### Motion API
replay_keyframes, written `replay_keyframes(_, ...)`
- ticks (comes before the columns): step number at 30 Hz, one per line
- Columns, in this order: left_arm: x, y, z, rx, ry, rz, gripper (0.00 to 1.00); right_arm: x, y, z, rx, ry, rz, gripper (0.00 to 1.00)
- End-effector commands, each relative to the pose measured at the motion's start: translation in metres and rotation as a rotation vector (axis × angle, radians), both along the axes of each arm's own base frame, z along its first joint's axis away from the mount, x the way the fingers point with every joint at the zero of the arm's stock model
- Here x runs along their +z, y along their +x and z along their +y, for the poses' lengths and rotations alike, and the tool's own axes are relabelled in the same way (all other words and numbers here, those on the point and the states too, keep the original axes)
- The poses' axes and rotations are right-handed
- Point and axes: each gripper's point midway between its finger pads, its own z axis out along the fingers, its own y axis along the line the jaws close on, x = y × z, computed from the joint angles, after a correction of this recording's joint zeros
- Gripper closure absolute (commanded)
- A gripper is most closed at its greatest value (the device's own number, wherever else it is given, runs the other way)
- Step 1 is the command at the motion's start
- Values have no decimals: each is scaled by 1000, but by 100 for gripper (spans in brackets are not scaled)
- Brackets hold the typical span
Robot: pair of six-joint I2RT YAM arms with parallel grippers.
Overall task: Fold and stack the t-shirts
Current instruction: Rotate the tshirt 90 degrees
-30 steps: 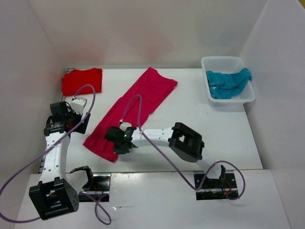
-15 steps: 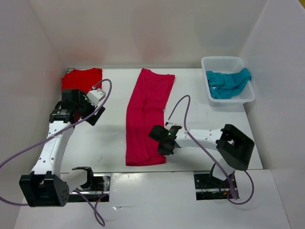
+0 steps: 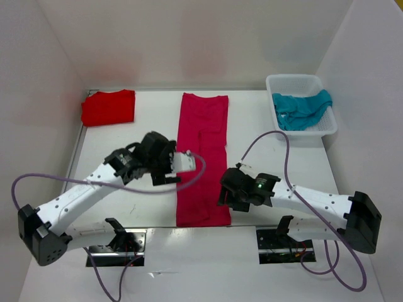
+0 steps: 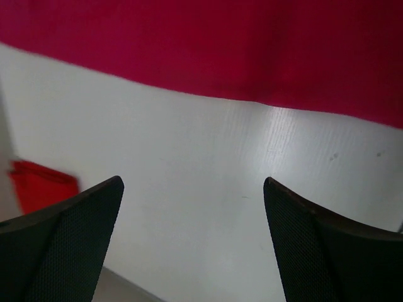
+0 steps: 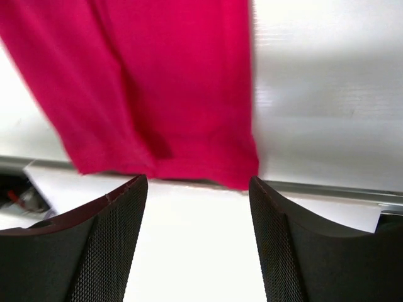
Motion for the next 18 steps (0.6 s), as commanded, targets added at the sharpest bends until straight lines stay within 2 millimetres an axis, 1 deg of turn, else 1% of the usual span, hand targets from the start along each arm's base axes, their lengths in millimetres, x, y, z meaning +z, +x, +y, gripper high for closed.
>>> replay_keyframes(1, 28, -19, -1, -259, 171, -288, 2, 19, 1, 0, 1, 40, -24, 29)
replay_keyframes(2, 15, -26, -3, -322, 208, -307, 2, 22, 2, 3, 1, 60, -35, 28)
replay_keyframes(3, 14, -30, -10, -374, 210, -337, 2, 24, 4, 6, 1, 72, -43, 28)
replay_keyframes(4, 12, -37, -26, -445, 192, -361, 2, 20, 2, 6, 6, 76, -34, 28)
replay_keyframes(6, 3, -51, -42, -563, 180, -343, 2, 18, 10, 8, -21, 94, -36, 28)
replay_keyframes(7, -10, -63, -52, -642, 178, -322, 2, 15, 12, 6, -31, 93, -35, 28)
replay_keyframes(8, -17, -74, -61, -740, 168, -321, 0, 16, 14, 7, -36, 106, -33, 28)
replay_keyframes(9, -27, -80, -64, -792, 172, -319, 0, 13, 16, 5, -39, 102, -36, 28)
replay_keyframes(10, -27, -85, -73, -841, 145, -363, 0, 13, 17, 5, -48, 107, -29, 28)
replay_keyframes(11, -51, -94, -69, -928, 186, -366, 0, 10, 17, 4, -48, 107, -29, 27)
replay_keyframes(13, -59, -100, -66, -1009, 190, -425, 0, 6, 14, 2, -48, 115, -11, 27)
replay_keyframes(14, -65, -110, -64, -1085, 176, -465, 0, 2, 13, 1, -48, 112, -9, 27)
replay_keyframes(15, -67, -117, -62, -1123, 163, -478, 0, 2, 13, 1, -56, 123, -12, 27)
replay_keyframes(16, -68, -123, -60, -1155, 143, -492, 1, -5, 10, -3, -61, 112, 5, 27)
replay_keyframes(17, -61, -136, -59, -1223, 97, -537, 5, -5, 9, -3, -69, 129, 11, 27)
replay_keyframes(18, -70, -144, -55, -1257, 92, -536, 9, -4, 10, -1, -79, 151, 3, 27)
